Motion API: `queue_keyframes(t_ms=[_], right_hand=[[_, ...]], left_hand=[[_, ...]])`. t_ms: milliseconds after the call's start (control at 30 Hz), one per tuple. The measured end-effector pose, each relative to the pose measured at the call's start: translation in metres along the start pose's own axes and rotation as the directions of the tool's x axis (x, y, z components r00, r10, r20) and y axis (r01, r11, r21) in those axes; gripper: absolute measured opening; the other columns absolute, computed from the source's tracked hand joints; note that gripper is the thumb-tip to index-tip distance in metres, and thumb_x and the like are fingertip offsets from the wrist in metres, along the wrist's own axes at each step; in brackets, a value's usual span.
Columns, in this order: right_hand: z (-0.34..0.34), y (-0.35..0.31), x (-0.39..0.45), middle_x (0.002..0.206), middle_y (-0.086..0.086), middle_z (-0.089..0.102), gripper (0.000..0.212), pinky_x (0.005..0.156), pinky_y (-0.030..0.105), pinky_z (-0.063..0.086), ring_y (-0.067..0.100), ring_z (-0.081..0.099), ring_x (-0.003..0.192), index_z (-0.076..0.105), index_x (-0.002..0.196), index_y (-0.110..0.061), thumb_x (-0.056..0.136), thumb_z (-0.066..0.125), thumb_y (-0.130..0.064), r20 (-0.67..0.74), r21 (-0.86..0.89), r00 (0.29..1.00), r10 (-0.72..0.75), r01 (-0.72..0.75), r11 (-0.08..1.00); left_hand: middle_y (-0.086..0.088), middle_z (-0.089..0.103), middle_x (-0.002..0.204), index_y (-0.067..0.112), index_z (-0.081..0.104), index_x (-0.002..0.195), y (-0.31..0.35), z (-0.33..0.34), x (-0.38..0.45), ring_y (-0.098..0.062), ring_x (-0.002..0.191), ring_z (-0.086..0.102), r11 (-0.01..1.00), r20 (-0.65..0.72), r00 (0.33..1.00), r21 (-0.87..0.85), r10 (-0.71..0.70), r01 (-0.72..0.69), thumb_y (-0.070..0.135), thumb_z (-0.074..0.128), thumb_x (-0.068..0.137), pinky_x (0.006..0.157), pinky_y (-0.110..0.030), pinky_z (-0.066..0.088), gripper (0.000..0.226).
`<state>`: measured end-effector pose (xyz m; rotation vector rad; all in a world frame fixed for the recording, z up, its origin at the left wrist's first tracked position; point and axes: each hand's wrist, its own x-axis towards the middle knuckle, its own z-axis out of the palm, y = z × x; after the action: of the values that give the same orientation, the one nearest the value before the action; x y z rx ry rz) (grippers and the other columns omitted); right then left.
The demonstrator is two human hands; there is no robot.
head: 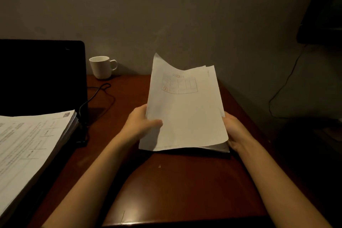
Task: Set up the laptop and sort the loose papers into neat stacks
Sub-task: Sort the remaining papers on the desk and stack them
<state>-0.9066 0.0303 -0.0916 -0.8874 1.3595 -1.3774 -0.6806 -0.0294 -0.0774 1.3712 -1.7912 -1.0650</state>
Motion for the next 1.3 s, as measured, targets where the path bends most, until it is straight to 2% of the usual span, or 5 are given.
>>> queue_keyframes(t_ms=[167, 433, 733, 900, 1300], right_hand=[[-0.001, -0.003, -0.001, 0.083, 0.001, 0.074, 0.018, 0.050, 0.022, 0.052, 0.014, 0.071, 0.069, 0.067, 0.104, -0.016, 0.090, 0.059, -0.008, 0.006, 0.033, 1.000, 0.023, -0.023, 0.999], [0.001, -0.004, -0.001, 0.070, -0.004, 0.071, 0.016, 0.047, 0.021, 0.050, 0.010, 0.068, 0.058, 0.065, 0.098, -0.020, 0.096, 0.049, -0.016, 0.097, 0.101, 0.995, -0.001, -0.009, 0.995], [0.008, -0.013, -0.011, 0.106, 0.001, 0.069, 0.019, 0.067, 0.023, 0.056, 0.008, 0.070, 0.084, 0.062, 0.110, -0.020, 0.097, 0.050, -0.027, 0.001, 0.001, 0.984, -0.181, 0.181, 0.984], [0.019, -0.009, -0.013, 0.104, 0.037, 0.056, 0.049, 0.078, 0.061, 0.049, 0.052, 0.054, 0.097, 0.049, 0.105, 0.016, 0.090, 0.060, -0.030, -0.208, -0.264, 0.863, -0.460, 0.403, 0.876], [0.026, -0.013, -0.022, 0.095, -0.012, 0.064, 0.026, 0.067, 0.010, 0.051, -0.008, 0.065, 0.079, 0.055, 0.113, -0.016, 0.088, 0.062, -0.013, -0.286, -0.042, 0.809, -0.514, 0.525, 0.850]], left_hand=[[0.012, 0.046, 0.125, 0.025, 0.042, 0.128, -0.010, 0.001, 0.011, -0.014, 0.118, 0.047, 0.987, -0.163, 0.981, 0.137, 0.105, -0.083, 0.039, 0.080, 0.069, 0.097, -0.039, 0.047, 0.071], [-0.003, 0.066, 0.111, 0.008, 0.053, 0.120, -0.007, -0.011, 0.009, -0.013, 0.094, 0.066, 0.866, 0.284, 0.955, -0.456, -0.078, 0.207, 0.017, 0.064, 0.086, 0.072, -0.021, 0.055, 0.037], [0.004, 0.065, 0.102, 0.020, 0.060, 0.104, -0.007, 0.000, 0.000, -0.014, 0.091, 0.065, 0.917, -0.133, 0.979, -0.348, 0.156, -0.194, 0.013, 0.075, 0.077, 0.072, -0.027, 0.057, 0.032], [0.014, 0.066, 0.090, 0.034, 0.060, 0.086, 0.000, 0.006, -0.005, -0.001, 0.082, 0.065, 0.854, -0.388, 0.854, -0.246, 0.347, -0.459, 0.005, 0.075, 0.077, 0.071, -0.032, 0.057, 0.034], [0.014, 0.072, 0.094, 0.031, 0.064, 0.096, 0.005, 0.002, -0.010, -0.011, 0.092, 0.068, 0.733, -0.393, 0.858, -0.466, 0.330, -0.496, 0.051, 0.070, 0.074, 0.078, -0.033, 0.058, 0.030]])
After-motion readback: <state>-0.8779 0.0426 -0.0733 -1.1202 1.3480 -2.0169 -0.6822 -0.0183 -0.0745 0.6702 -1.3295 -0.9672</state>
